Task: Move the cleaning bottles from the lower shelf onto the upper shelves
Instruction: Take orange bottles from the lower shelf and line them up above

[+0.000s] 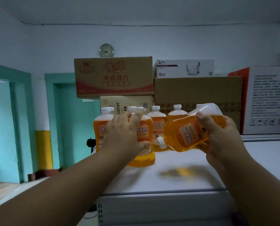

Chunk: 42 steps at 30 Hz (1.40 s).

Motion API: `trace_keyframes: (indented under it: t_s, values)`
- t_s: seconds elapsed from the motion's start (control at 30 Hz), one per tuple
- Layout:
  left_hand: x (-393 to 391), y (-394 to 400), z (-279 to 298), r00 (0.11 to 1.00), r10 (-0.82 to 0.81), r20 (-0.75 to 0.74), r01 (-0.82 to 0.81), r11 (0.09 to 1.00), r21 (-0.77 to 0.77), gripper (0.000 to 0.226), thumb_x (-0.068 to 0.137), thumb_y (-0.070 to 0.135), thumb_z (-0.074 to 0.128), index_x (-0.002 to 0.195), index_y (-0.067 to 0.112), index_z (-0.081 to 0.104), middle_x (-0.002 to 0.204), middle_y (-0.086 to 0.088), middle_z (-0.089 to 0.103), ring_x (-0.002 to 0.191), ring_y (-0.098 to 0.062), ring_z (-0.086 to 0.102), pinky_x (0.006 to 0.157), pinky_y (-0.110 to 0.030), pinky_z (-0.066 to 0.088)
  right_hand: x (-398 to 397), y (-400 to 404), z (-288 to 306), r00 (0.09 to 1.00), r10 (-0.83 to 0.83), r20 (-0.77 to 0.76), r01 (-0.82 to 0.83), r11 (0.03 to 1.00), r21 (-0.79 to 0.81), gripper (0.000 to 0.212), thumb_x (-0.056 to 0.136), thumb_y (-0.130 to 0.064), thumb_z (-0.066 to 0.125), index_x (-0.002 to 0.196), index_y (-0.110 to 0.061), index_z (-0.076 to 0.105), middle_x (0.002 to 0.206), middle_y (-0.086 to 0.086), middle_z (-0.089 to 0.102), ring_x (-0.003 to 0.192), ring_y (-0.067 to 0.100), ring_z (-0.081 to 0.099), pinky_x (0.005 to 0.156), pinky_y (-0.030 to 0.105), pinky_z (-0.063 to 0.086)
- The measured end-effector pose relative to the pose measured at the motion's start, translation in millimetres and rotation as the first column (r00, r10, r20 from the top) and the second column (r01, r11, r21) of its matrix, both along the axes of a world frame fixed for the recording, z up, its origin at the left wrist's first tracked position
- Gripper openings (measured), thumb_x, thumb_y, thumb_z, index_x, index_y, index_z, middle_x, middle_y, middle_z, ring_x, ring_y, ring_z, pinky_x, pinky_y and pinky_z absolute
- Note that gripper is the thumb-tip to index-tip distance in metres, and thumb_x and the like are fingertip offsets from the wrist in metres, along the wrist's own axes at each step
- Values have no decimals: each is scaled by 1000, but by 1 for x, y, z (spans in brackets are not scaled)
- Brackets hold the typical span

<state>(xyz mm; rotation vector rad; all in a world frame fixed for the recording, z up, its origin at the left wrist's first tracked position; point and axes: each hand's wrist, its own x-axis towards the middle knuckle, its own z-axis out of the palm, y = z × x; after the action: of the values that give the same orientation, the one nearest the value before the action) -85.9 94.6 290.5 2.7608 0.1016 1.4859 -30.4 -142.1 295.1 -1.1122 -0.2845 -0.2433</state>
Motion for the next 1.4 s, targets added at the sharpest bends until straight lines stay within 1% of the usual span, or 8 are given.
trace_keyframes:
  t_s: [0.17, 0.63, 0.77, 0.87, 0.97, 1.13, 1.23, 1.4]
  values:
    - [3, 11, 21, 986, 116, -116, -99, 985, 141, 91, 71, 76, 67, 145, 41, 28, 132, -1, 52, 124, -26, 43, 105, -44, 33, -3, 4, -5, 1000, -13, -15, 14, 1000, 13, 73, 70, -42, 79, 132, -34, 41, 118, 2, 55, 102, 30, 62, 77, 56, 57]
    - [11, 19, 17, 971, 220, -90, -196, 956, 219, 90, 75, 79, 58, 147, 38, 24, 143, -6, 43, 133, -30, 36, 110, -47, 27, -4, 13, -8, 996, 41, -75, -35, 996, 80, 80, 65, -43, 81, 134, -31, 44, 117, 5, 61, 97, 31, 67, 68, 54, 59]
    - [-8, 1, 7, 984, -177, 17, 177, 984, -5, 82, 69, 77, 64, 136, 37, 41, 127, 8, 49, 115, -17, 45, 93, -36, 39, -6, 18, -6, 985, 110, -130, -81, 975, 208, 74, 72, -42, 80, 135, -26, 45, 117, 10, 65, 96, 35, 69, 72, 63, 56]
    - [-19, -32, 7, 828, -546, -128, 425, 760, -492, 84, 60, 80, 69, 130, 47, 37, 103, 26, 48, 89, -1, 56, 64, -13, 43, -12, 25, -5, 971, 182, -153, -139, 957, 253, 76, 74, -43, 77, 139, -23, 43, 118, 12, 67, 94, 37, 70, 74, 61, 57]
    - [-15, -45, 8, 773, -632, 58, 487, 531, -694, 63, 58, 66, 69, 112, 46, 44, 99, 20, 57, 85, -5, 62, 51, -12, 48, -19, 26, -6, 949, 279, -148, -227, 929, 293, 75, 76, -40, 76, 141, -21, 42, 118, 15, 67, 93, 37, 71, 67, 54, 59]
    - [-10, -33, 28, 688, -683, 244, 635, 405, -658, 36, 79, 50, 73, 110, 38, 58, 97, 9, 70, 83, 4, 68, 51, -8, 48, -18, 1, -4, 987, 162, 11, -155, 961, -229, 89, 59, -44, 83, 138, -28, 44, 119, 3, 66, 100, 25, 69, 75, 42, 59]
    - [-3, -32, 49, 700, -701, 136, 616, 497, -611, 39, 82, 52, 72, 115, 35, 59, 99, 10, 70, 87, 0, 69, 60, -17, 57, -16, -12, 9, 965, 234, 121, -143, 851, -505, 97, 50, -40, 86, 137, -39, 42, 120, 1, 62, 102, 22, 66, 76, 36, 58]
    - [10, -43, 48, 665, -747, -7, 600, 540, -590, 36, 87, 41, 72, 118, 30, 59, 107, 5, 68, 95, -13, 69, 71, -29, 62, -4, -10, 16, 915, 370, 159, -185, 738, -649, 87, 63, -25, 84, 136, -47, 43, 120, 6, 64, 105, 23, 68, 88, 49, 56]
